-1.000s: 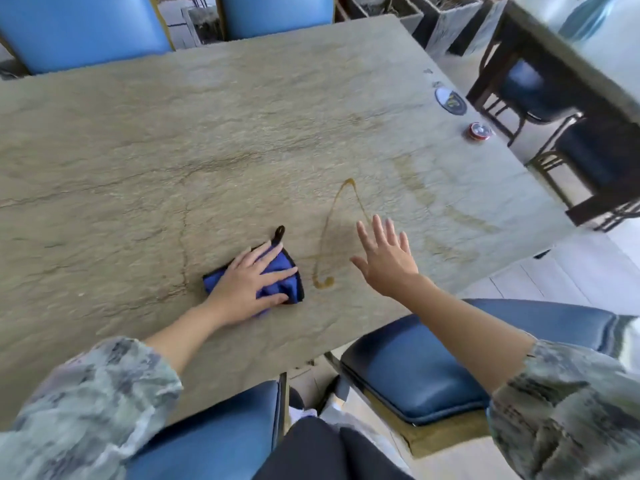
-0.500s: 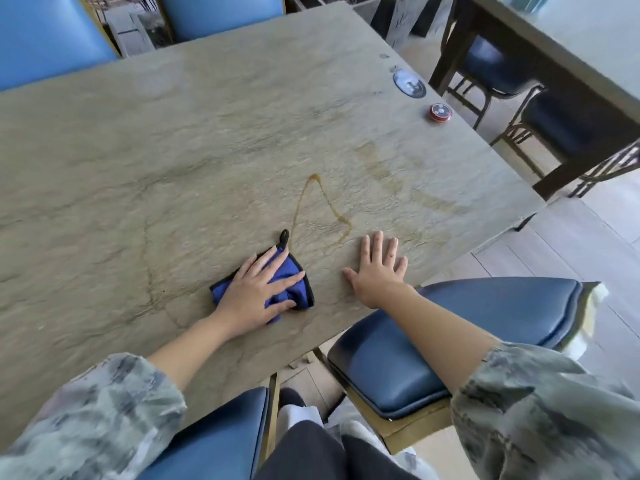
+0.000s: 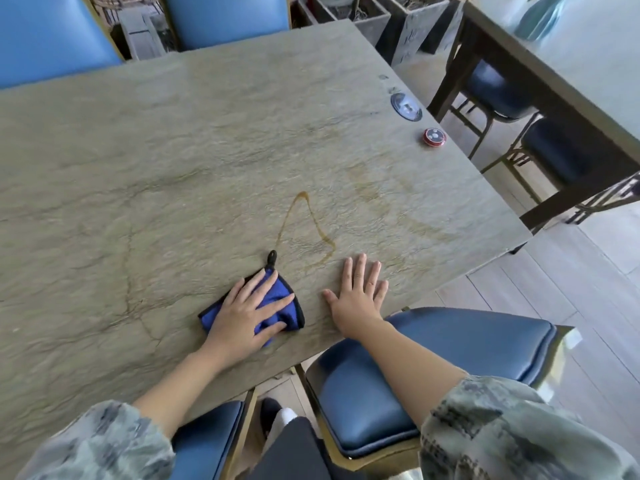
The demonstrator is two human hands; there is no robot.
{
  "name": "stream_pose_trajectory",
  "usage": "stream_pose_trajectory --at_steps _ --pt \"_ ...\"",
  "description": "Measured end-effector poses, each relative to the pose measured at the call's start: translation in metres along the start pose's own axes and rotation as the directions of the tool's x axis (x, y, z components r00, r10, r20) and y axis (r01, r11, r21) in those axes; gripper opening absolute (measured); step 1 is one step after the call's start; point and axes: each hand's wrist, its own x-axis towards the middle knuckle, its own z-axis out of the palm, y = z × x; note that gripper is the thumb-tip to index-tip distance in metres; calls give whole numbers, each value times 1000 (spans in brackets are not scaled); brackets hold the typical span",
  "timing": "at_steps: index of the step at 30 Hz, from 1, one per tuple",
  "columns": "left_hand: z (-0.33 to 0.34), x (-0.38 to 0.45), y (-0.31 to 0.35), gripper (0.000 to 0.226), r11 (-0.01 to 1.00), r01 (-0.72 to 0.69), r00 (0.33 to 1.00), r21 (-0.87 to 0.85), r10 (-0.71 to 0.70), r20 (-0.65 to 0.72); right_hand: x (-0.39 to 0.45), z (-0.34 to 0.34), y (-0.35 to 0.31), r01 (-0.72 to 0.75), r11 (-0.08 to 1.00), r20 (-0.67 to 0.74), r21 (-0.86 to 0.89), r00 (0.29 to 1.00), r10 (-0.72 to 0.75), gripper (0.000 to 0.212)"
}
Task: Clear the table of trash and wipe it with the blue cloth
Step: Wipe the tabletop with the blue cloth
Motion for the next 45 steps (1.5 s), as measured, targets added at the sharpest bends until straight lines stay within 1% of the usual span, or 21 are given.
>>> stream_pose_trajectory --at_steps 2,5,10,13,15,18,20,22,24,26,27,28,29,30,32,35,36,38,40,42,45 --pt "-2 -1 -1 49 1000 -12 1000 2 12 -10 1 1 0 1 1000 -11 3 1000 -1 77" --pt "-6 12 -2 48 1000 14 1000 -14 -15 -4 2 2 0 2 1000 -20 -9 1000 -2 77" --pt "-11 55 -7 52 986 163 986 -45 -163 -15 0 2 -1 -4 1000 -28 -17 1000 4 77" --pt "-14 77 -4 57 972 233 973 -43 -233 4 0 3 0 1 1000 -31 -6 1000 -1 77" --pt "-13 71 -1 57 980 193 981 -51 -193 13 -1 2 -1 2 1000 -32 1 999 -2 77" --pt "-8 31 3 51 999 -9 1000 -34 9 9 -2 1 -2 2 1000 -32 2 999 -1 77" --pt "-7 2 2 49 995 -93 995 -22 93 20 -2 -1 -2 -1 1000 -18 7 1000 1 77" --pt "-7 -13 0 48 995 -100 995 -23 101 20 -2 -3 -3 -5 1000 -3 4 1000 5 77" --pt "-7 -15 0 47 997 -73 997 -19 73 12 -3 -5 -5 -13 1000 14 20 1000 12 77" --pt "-7 -10 1 46 1000 -28 1000 -7 28 9 0 -7 -10 -20 995 -18 94 1000 22 77" --pt "-6 -6 2 46 1000 2 1000 -4 -2 3 2 -9 -14 -16 989 -61 147 998 26 75" --pt "-5 1 2 46 999 38 999 -3 -38 -11 6 -14 -17 2 983 -115 183 993 19 73" --pt "-4 11 1 47 997 80 996 -8 -80 -29 12 -19 -19 36 984 -165 172 986 -8 70" --pt "-5 23 0 47 992 126 991 -15 -127 -48 19 -24 -19 80 989 -196 123 979 -55 67" --pt "-5 50 -3 48 976 216 972 -30 -218 -86 41 -39 -14 175 985 -187 12 968 -169 63" --pt "-10 93 -12 51 953 300 945 -38 -302 -122 76 -72 1 289 957 -88 -35 953 -291 62" --pt "-11 107 -17 52 942 333 933 -37 -335 -132 89 -83 7 343 936 -46 -79 937 -348 62" --pt "-12 136 -28 55 909 416 894 -35 -415 -169 113 -103 17 475 848 62 -236 878 -474 62" --pt "-16 163 -36 58 863 502 844 -52 -503 -186 133 -118 25 574 736 166 -359 815 -555 62" --pt "-18 178 -40 59 817 574 801 -60 -575 -169 146 -125 30 643 644 222 -414 757 -614 60" --pt "-16 178 -30 63 792 606 773 -81 -609 -176 156 -126 36 696 589 255 -410 707 -659 61"
